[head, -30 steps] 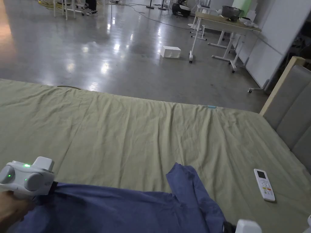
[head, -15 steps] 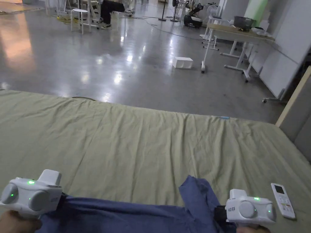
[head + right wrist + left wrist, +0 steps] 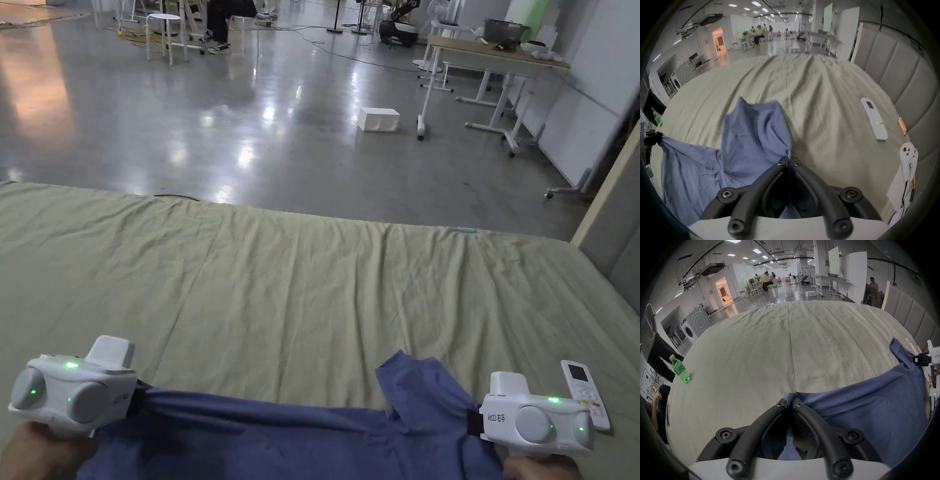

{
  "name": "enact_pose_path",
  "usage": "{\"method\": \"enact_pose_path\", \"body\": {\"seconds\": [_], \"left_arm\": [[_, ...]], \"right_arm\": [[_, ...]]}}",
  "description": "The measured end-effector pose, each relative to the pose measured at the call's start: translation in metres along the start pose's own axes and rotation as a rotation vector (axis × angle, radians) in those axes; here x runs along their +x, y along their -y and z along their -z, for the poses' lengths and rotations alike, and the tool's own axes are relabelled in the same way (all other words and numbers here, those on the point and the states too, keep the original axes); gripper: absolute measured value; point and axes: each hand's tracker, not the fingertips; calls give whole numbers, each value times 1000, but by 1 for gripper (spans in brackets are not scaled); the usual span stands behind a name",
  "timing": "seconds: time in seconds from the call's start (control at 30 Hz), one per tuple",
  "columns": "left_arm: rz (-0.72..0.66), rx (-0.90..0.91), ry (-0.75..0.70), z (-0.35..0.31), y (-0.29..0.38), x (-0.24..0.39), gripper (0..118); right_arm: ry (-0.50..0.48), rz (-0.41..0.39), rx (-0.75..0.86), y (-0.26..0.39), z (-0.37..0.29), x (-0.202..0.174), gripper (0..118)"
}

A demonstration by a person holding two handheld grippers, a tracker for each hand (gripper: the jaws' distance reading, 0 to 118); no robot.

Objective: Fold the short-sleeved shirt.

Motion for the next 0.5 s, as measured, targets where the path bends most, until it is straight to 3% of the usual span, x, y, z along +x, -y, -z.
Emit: {"method": "enact_pose_path", "body": {"seconds": [0.1, 0.5], "left_arm": [[-18, 45, 5, -24, -6, -2, 6], [-52, 326, -32, -173, -52, -28, 6]], "right_arm": [[-29, 50, 88, -5, -36, 5, 2], [-5, 15, 451, -53, -212, -4, 2]]}}
